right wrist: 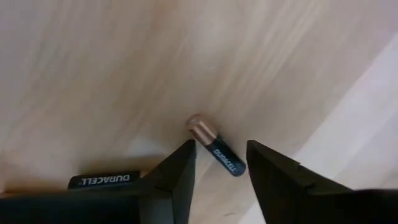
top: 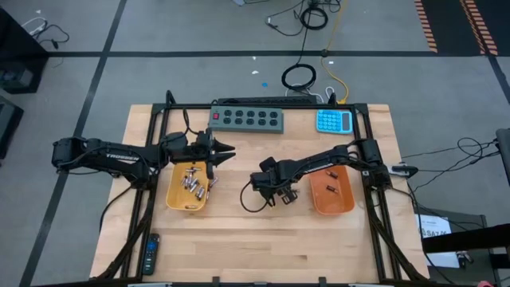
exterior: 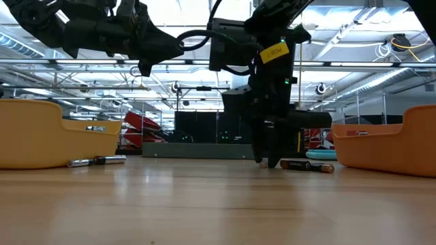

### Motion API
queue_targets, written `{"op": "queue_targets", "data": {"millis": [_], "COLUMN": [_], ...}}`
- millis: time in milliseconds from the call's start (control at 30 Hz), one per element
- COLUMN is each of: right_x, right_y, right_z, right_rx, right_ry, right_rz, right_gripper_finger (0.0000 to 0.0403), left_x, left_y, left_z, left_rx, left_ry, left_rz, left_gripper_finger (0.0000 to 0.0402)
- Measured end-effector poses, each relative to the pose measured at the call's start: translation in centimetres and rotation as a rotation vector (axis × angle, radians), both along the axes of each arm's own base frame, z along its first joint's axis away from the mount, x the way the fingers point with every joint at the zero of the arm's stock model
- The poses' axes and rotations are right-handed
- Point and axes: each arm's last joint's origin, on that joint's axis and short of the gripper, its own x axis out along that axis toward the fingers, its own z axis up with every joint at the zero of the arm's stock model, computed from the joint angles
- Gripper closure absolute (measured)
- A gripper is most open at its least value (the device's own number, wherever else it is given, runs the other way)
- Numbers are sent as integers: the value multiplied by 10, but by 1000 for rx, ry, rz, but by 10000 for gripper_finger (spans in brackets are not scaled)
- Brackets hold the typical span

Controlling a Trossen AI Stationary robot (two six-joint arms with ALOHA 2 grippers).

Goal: Sort batteries
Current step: Put the black battery into the orange bin

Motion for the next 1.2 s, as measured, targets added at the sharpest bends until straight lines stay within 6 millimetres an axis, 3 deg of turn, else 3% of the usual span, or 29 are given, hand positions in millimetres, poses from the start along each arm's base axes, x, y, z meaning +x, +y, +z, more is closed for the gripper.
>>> {"op": "queue_targets", "data": {"millis": [233, 467, 533, 700, 900, 1067, 1200], "right_x": [0, -3, -9, -36, -90, -128, -146], "right_y": [0, -2, -5, -7, -6, -1, -2], "right_z": [0, 16, 34, 100, 143, 132, 100], "right_rx": [3, -23, -65, -72, 42, 88, 88], "right_ry": [-6, -65, -98, -220, -131, 44, 98], "right_rz": [6, -93, -135, -268, -560, -732, -802], "right_gripper_finger": [386, 397, 398, 400, 401, 399, 389], "left_x": [0, 0, 0, 0, -1, 0, 1], "left_y": [0, 0, 0, 0, 0, -5, -12], "left_z": [0, -2, -2, -4, -8, -8, -7], "left_rx": [7, 0, -1, -4, -14, -39, -38], "left_ry": [5, 22, 26, 42, 78, 76, 75], "left_rz": [0, 0, 0, 0, 0, -21, -48], "left_gripper_finger": [288, 288, 288, 288, 288, 288, 288]}}
